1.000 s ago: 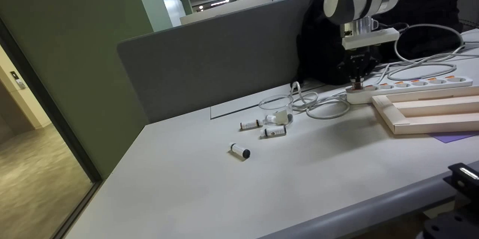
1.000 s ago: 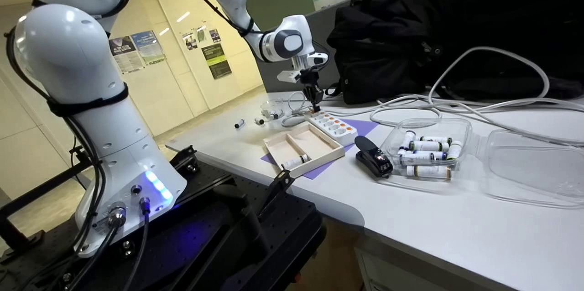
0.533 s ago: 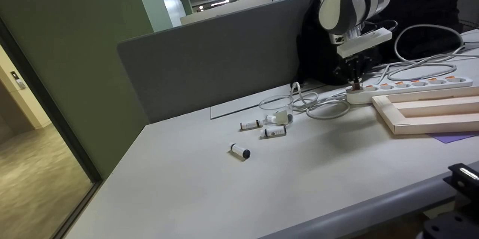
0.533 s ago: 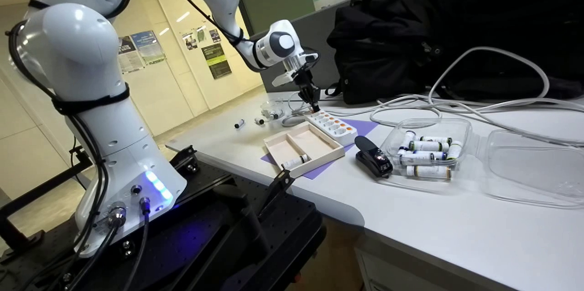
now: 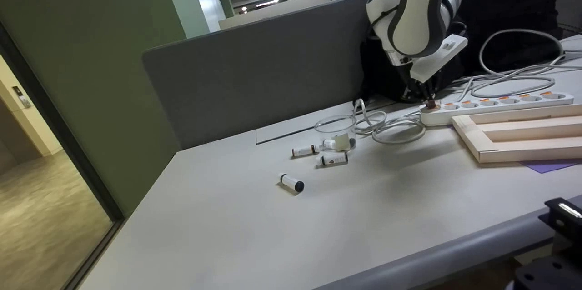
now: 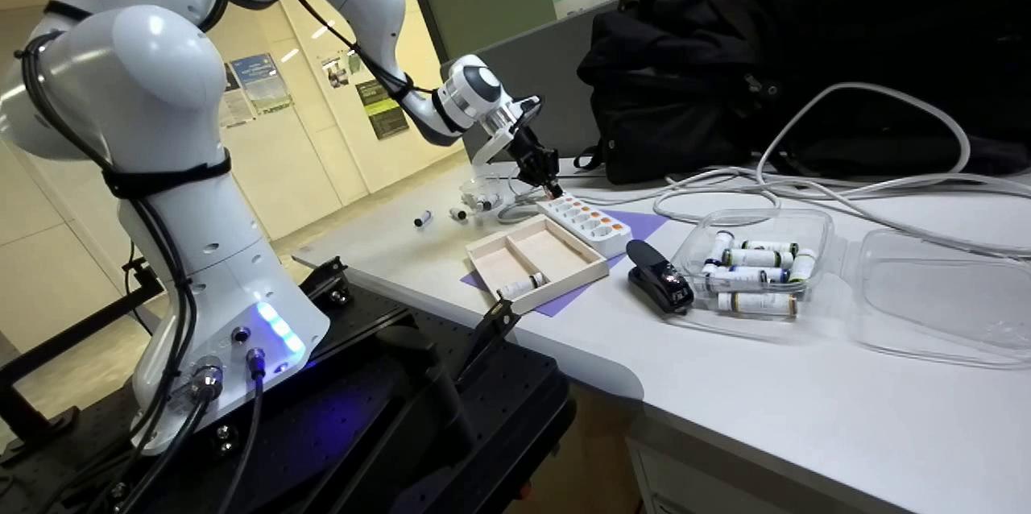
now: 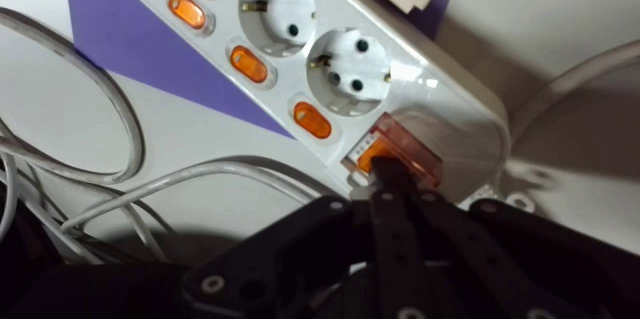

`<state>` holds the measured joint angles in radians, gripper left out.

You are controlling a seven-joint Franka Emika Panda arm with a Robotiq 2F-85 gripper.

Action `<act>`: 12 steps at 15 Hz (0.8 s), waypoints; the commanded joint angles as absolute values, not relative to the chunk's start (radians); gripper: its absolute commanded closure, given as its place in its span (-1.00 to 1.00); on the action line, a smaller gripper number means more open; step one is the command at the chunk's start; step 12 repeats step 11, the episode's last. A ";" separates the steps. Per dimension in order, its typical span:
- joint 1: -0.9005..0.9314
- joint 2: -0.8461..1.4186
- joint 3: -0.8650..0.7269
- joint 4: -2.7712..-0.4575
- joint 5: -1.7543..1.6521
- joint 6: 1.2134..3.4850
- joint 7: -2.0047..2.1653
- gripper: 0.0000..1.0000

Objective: Press down the leftmost switch

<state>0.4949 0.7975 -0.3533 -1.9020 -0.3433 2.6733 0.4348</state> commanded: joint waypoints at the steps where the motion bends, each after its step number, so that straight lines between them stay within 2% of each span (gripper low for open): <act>1: 0.474 0.687 -0.324 -1.959 -0.348 2.660 0.431 1.00; 5: 0.341 0.483 -0.207 -2.037 -0.262 2.649 0.302 1.00; 6: 0.289 0.431 -0.160 -2.053 -0.221 2.633 0.245 0.48; 7: 0.238 0.384 -0.116 -2.065 -0.176 2.600 0.185 0.47; 8: 0.185 0.350 -0.071 -2.066 -0.115 2.565 0.126 0.38; 9: 0.244 0.453 -0.119 -2.002 -0.198 2.605 0.221 0.72; 11: 0.175 0.376 -0.067 -2.028 -0.149 2.564 0.148 0.45; 12: 0.175 0.376 -0.067 -2.028 -0.149 2.564 0.148 0.45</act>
